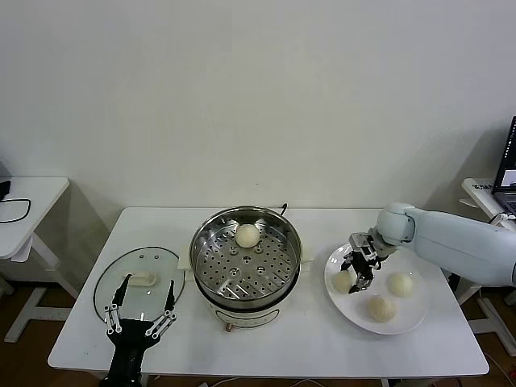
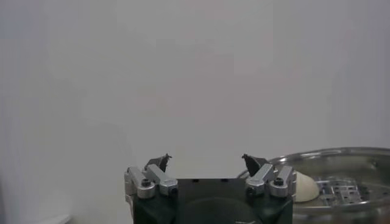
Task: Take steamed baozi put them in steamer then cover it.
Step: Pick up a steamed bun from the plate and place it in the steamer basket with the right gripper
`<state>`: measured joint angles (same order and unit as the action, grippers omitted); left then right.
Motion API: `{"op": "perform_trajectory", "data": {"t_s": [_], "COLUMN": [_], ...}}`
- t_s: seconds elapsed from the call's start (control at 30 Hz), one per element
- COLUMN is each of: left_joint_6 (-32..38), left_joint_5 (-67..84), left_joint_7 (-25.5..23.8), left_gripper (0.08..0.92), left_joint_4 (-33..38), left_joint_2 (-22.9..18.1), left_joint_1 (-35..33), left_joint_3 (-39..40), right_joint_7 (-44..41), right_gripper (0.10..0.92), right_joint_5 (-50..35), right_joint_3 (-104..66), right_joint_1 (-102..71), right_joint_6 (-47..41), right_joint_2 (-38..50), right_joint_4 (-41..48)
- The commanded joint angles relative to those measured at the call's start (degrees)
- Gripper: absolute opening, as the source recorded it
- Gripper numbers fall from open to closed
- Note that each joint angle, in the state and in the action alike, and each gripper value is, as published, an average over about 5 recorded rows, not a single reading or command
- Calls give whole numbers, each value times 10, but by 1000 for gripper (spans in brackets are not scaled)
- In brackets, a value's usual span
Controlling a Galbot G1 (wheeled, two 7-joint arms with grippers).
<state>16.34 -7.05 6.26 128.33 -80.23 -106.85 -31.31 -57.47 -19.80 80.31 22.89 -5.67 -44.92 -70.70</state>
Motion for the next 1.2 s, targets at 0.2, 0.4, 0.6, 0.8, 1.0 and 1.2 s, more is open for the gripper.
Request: {"op": "perform_trajectory", "data": {"t_s": [0.2, 0.4, 0.6, 0.8, 1.0, 1.2], "left_joint_6": [-1, -3, -7, -8, -9, -10], "left_joint_5": [3, 3, 3, 3, 4, 6], "left_joint_7": [2, 5, 8, 10, 11, 13], "left_gripper": [823, 823, 823, 823, 823, 823], "left_joint_4": [0, -2, -1, -4, -5, -6], "left_joint_2": [9, 11, 11, 10, 10, 10], "left_joint_1": [7, 12, 18, 22, 25, 26], "left_joint_3": [4, 6, 7, 7, 6, 4], "right_joint_7": [-107, -71, -3, 74, 114, 131], "right_gripper": [662, 662, 662, 662, 654, 653], "right_joint_5": [-104, -189, -243, -261, -263, -262], "right_joint_3": [50, 76, 100, 115, 119, 120], "right_joint_1": [268, 307, 294, 260, 231, 207], "right_joint_6": [-18, -63, -106, -137, -157, -165], "right_joint_2": [-112, -201, -277, -322, -352, -380], "right_joint_4": [-30, -73, -97, -103, -89, -61]}}
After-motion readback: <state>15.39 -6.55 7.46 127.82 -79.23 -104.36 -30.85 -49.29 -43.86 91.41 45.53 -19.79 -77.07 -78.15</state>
